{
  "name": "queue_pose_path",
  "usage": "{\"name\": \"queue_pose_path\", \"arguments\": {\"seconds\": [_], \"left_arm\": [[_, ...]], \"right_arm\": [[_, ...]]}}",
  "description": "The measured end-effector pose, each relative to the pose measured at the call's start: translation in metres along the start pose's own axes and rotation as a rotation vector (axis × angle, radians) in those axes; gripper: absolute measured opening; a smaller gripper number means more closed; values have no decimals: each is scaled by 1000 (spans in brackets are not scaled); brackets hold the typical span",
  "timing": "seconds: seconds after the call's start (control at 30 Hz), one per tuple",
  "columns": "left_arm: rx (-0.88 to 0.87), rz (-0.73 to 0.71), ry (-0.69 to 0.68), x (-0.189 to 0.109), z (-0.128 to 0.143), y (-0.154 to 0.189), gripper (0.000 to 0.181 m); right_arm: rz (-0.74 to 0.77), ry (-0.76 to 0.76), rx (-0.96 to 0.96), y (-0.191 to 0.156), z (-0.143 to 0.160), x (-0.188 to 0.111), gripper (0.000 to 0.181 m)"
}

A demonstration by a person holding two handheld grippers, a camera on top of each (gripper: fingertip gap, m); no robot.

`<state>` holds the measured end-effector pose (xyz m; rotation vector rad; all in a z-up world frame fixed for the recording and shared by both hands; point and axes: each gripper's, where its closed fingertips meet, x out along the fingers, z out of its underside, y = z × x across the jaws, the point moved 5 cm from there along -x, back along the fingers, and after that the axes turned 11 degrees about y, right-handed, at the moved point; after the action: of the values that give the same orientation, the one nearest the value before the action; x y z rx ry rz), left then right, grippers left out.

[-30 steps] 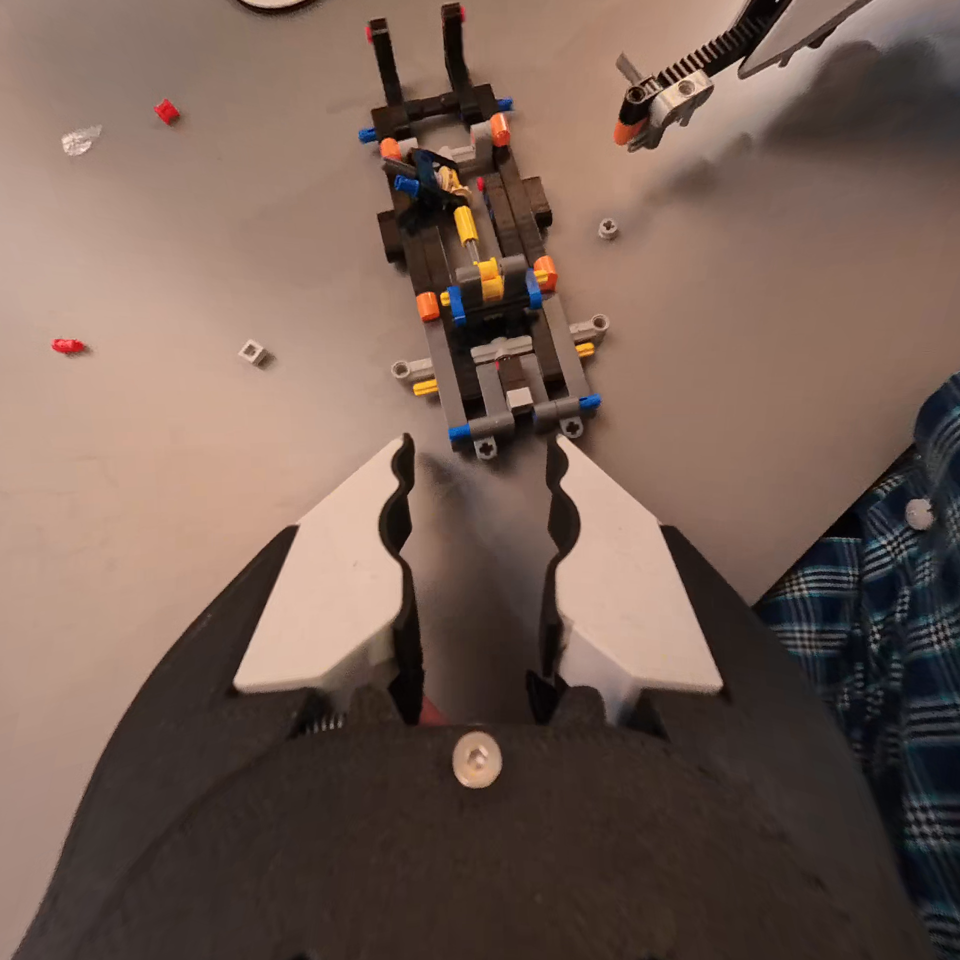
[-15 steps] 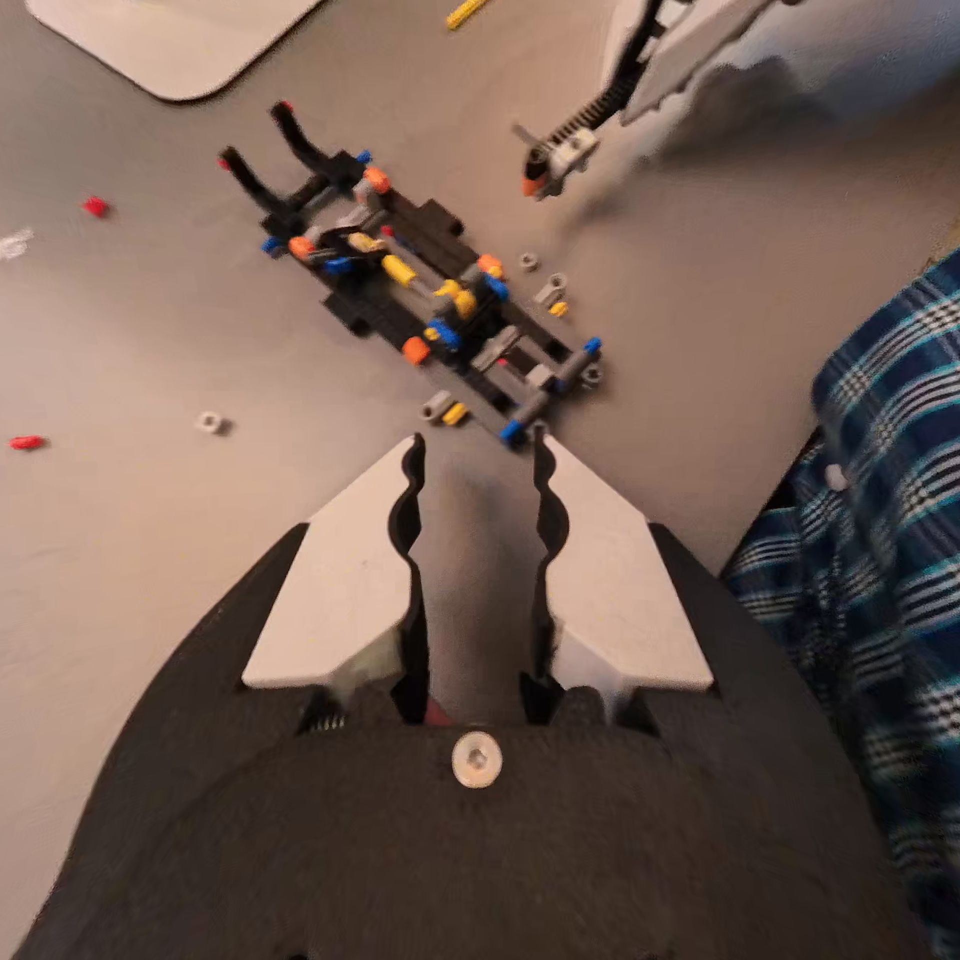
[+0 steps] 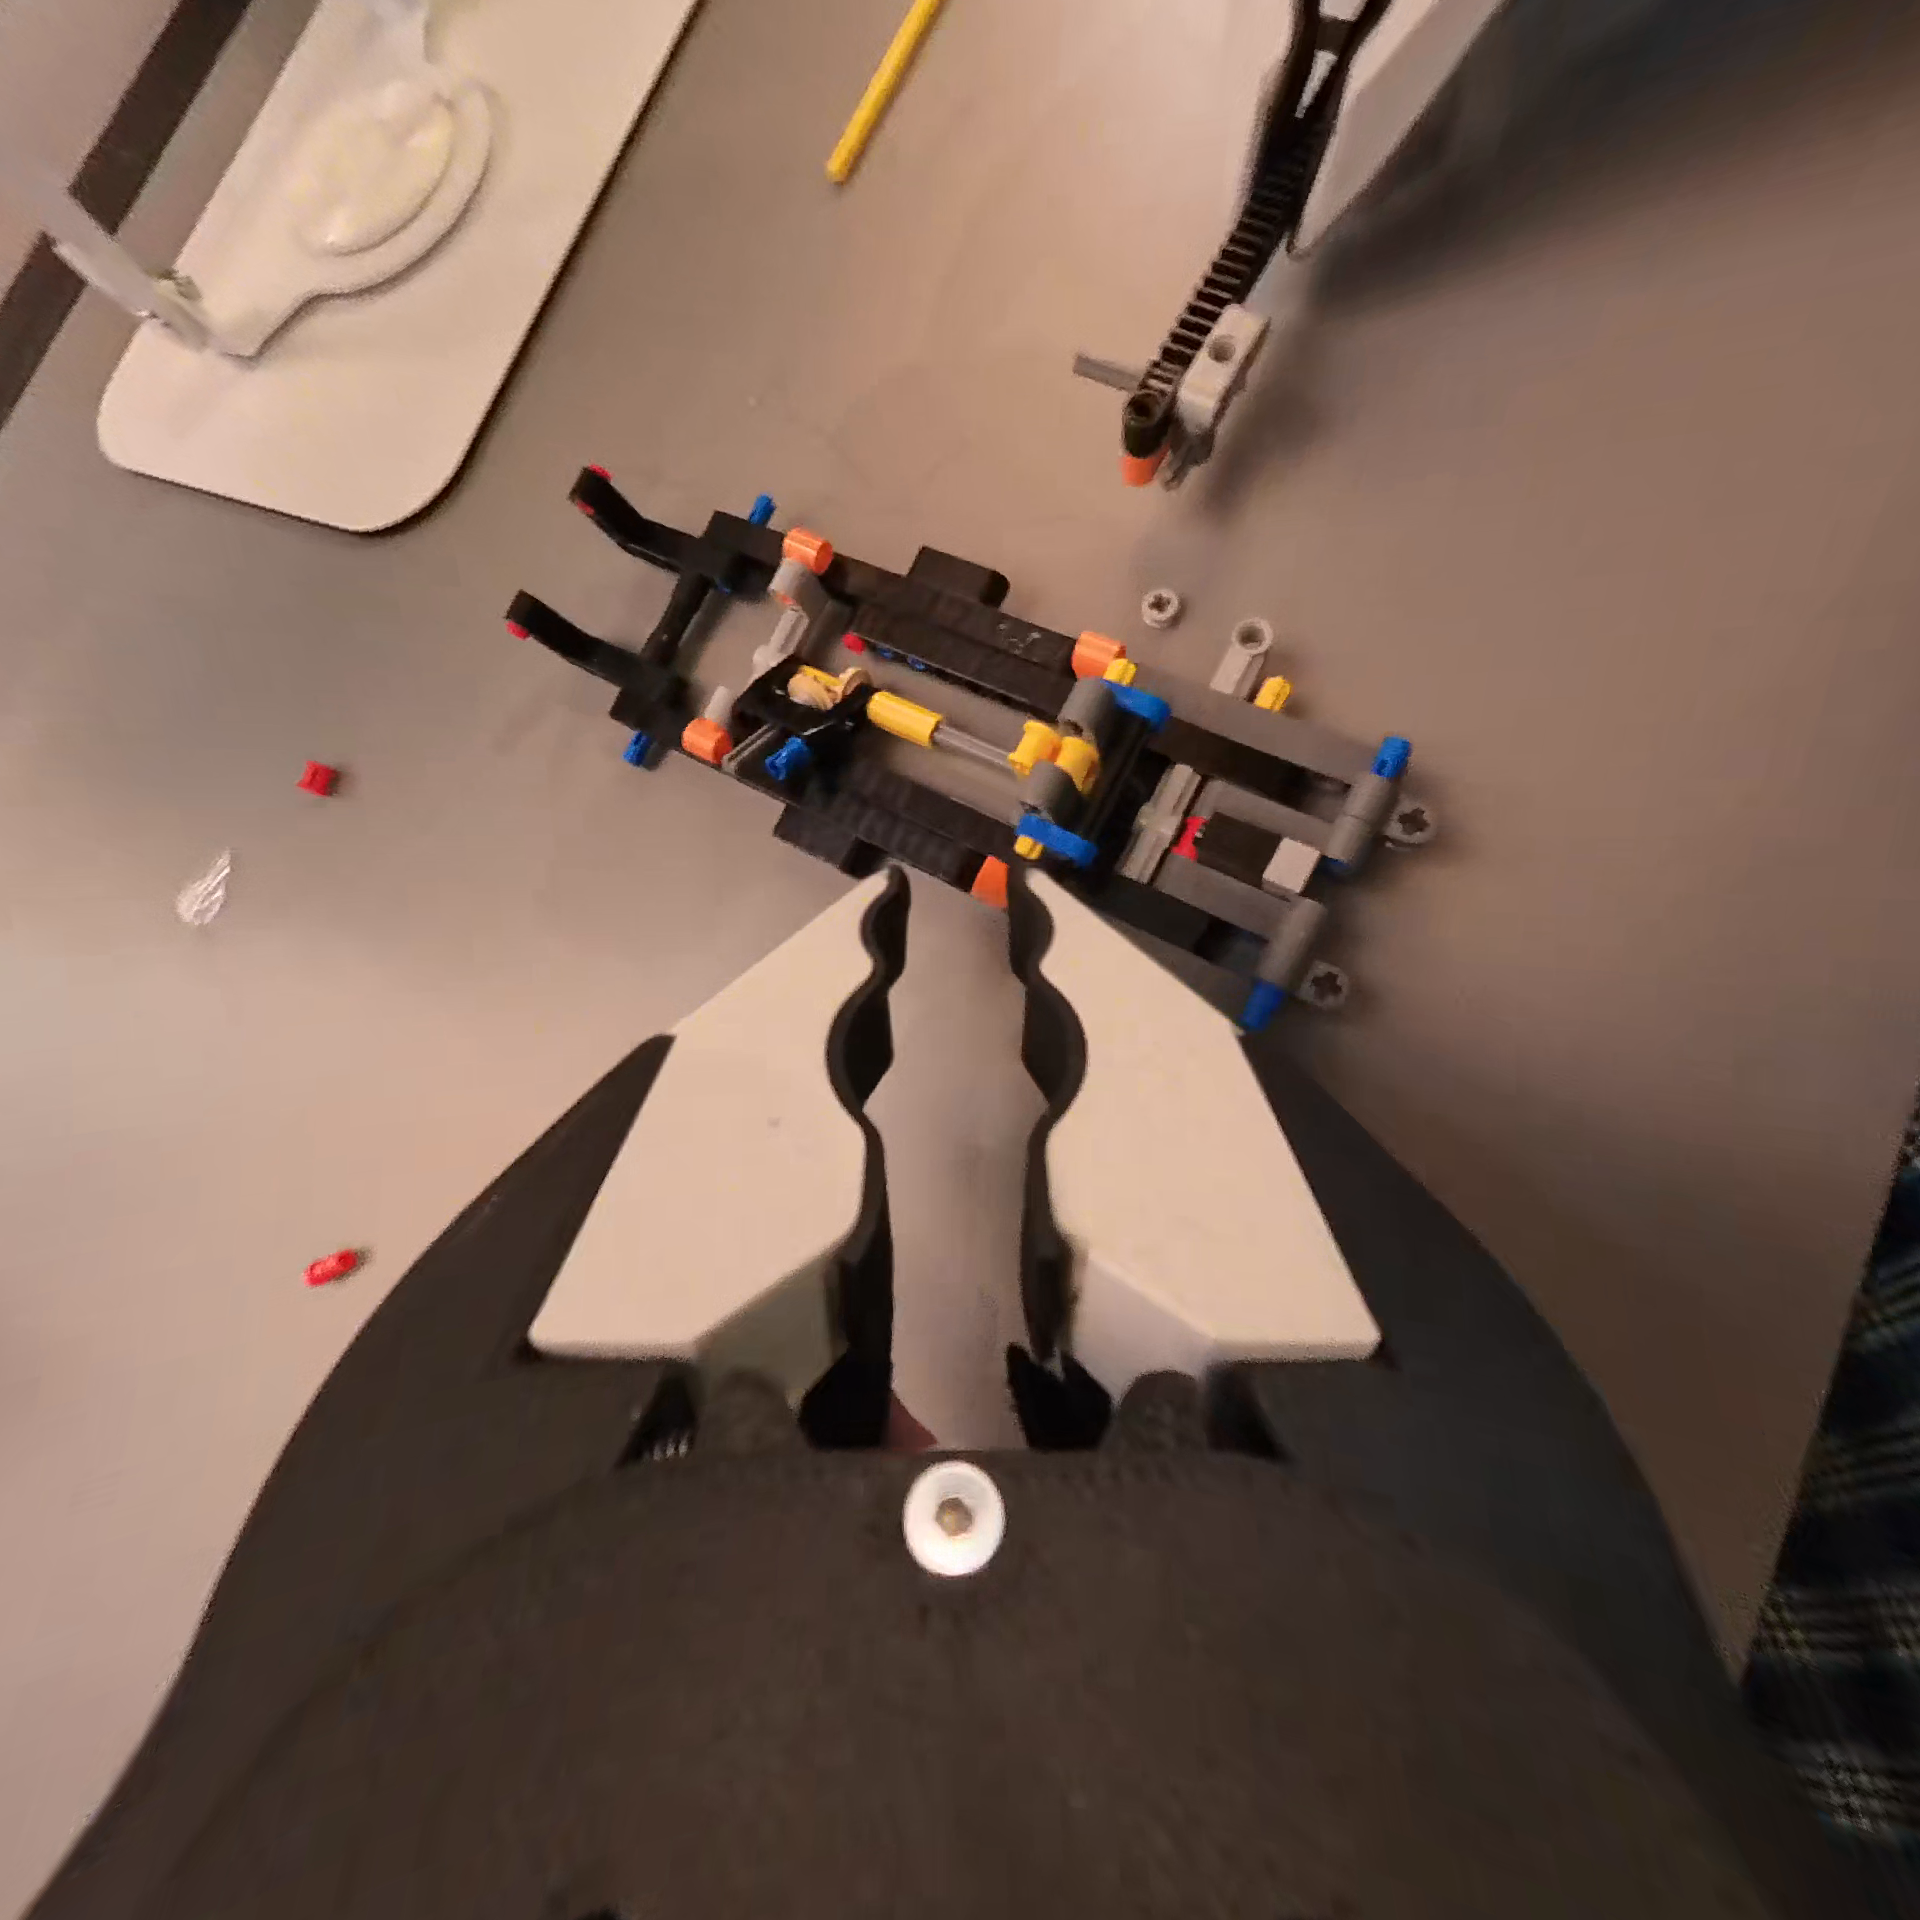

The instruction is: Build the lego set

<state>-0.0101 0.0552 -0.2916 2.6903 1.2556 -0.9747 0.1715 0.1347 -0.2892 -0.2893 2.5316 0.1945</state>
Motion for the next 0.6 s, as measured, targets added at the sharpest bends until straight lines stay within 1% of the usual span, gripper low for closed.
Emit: {"name": "queue_pose_path", "arguments": {"seconds": [0.03,0.2,0.3,0.6], "left_arm": [[-2,18,9,0,0,0,14],[-16,96,16,2,-1,3,12],[-12,115,1,6,2,2,11],[-81,170,37,18,-3,-3,8]], "right_arm": [[-1,-1,1,0,1,0,5],[-7,0,3,1,2,1,5],[-9,3,6,3,1,2,5],[-13,4,11,5,3,2,5]]}}
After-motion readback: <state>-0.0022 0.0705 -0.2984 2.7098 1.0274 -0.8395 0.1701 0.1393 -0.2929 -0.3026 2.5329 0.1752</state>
